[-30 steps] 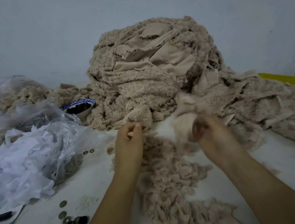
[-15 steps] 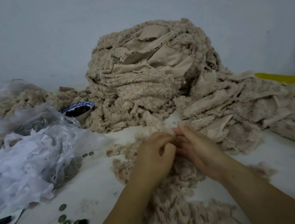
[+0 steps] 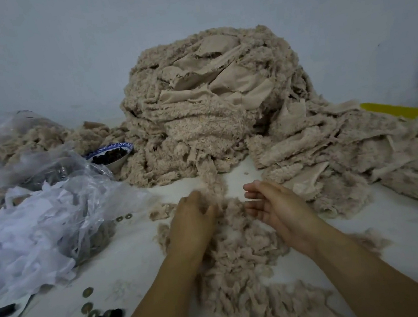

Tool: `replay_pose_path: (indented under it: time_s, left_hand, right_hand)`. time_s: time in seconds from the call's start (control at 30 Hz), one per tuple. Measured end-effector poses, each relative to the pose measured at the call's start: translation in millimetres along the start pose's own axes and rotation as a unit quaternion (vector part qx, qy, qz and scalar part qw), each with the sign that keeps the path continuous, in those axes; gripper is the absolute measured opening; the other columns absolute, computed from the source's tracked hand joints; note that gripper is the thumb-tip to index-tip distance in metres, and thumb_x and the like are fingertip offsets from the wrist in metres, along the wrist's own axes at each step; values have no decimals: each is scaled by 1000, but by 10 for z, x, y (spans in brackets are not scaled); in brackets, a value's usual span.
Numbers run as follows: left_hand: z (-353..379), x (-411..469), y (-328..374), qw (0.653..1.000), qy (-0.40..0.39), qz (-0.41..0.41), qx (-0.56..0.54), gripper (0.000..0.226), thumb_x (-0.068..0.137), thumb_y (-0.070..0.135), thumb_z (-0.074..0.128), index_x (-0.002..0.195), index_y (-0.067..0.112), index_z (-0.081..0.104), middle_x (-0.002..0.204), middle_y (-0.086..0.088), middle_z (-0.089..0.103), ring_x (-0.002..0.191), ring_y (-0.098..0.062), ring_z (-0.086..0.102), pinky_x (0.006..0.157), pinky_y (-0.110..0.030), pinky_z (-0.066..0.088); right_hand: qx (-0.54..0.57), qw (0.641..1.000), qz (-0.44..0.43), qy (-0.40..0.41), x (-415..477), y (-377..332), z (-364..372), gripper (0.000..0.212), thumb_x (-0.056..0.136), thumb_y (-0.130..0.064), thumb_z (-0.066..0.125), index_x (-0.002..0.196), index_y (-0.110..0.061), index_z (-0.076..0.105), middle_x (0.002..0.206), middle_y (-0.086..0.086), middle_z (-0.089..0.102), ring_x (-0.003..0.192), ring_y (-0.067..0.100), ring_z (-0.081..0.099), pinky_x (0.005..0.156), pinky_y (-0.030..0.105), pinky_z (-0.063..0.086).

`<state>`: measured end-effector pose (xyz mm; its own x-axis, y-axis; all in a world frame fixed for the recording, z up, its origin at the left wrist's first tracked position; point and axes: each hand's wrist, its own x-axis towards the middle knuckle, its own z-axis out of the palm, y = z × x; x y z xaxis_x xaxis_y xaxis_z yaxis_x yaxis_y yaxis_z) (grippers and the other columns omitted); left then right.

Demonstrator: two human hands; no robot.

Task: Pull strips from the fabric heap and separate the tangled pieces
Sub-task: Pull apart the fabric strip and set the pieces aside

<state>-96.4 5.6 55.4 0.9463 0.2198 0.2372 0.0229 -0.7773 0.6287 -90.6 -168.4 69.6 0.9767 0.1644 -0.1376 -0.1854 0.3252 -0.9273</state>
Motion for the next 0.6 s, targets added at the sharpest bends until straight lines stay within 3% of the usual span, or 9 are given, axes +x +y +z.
replay_pose_path:
  time_s: [0.07,0.13,0.2,0.3,0.37,0.43,0.53,0.6]
  left_hand:
    - [-3,-3,-4,998,40,34,-16,17,99,16,52,87,9,62,93,-7,59,84,-22,56,67,-26,39]
    - [-66,-53,71,991,91,81,-56,14,100,14,53,93,11,65,93,2,57,83,-9,52,66,-13,36]
    - [-112,-142,196,981,89,136,-105,10,101,16,54,99,18,64,93,11,57,83,2,52,71,-7,38]
    - [-67,-365,405,965,-61,211,-143,10,102,22,51,102,28,59,88,12,63,83,0,58,69,-14,45]
    - [-12,-482,511,946,-156,234,-160,9,101,24,50,106,31,52,83,13,60,73,-4,56,61,-20,44]
    - [29,-512,529,934,-184,259,-166,11,102,24,51,112,30,50,80,10,55,65,-5,50,55,-21,38]
    - [52,-481,479,941,-133,258,-172,15,99,35,51,108,26,58,78,6,61,65,-8,55,60,-32,45]
    - [34,-416,414,960,-48,194,-197,26,95,48,50,92,26,63,77,12,65,66,-4,58,59,-27,46]
  right_hand:
    - [-15,1000,5,-7,-13,11,18,25,102,-24,54,107,-4,68,104,12,67,74,12,69,68,25,57]
    - [-34,999,7,-20,-28,26,39,28,103,-27,53,109,-4,67,106,13,70,73,14,70,67,25,57]
    - [-43,998,11,-39,-39,38,59,36,102,-35,51,113,-5,67,107,12,74,78,15,72,68,26,57]
    - [-31,996,44,-75,-60,23,60,50,93,-54,54,106,-10,74,105,11,76,96,19,74,76,31,57]
    - [6,992,91,-85,-73,-38,12,46,85,-57,63,92,-14,78,92,9,77,89,21,75,73,32,57]
    - [41,989,84,-110,-74,-89,-54,34,81,-48,69,80,-16,78,79,6,73,77,18,73,67,29,58]
    - [64,992,18,-108,-34,-82,-86,24,87,-32,65,91,-10,74,83,9,71,81,20,71,69,30,59]
    - [59,994,-23,-88,-19,-58,-49,27,97,-22,55,107,-1,69,98,16,74,97,26,71,79,33,58]
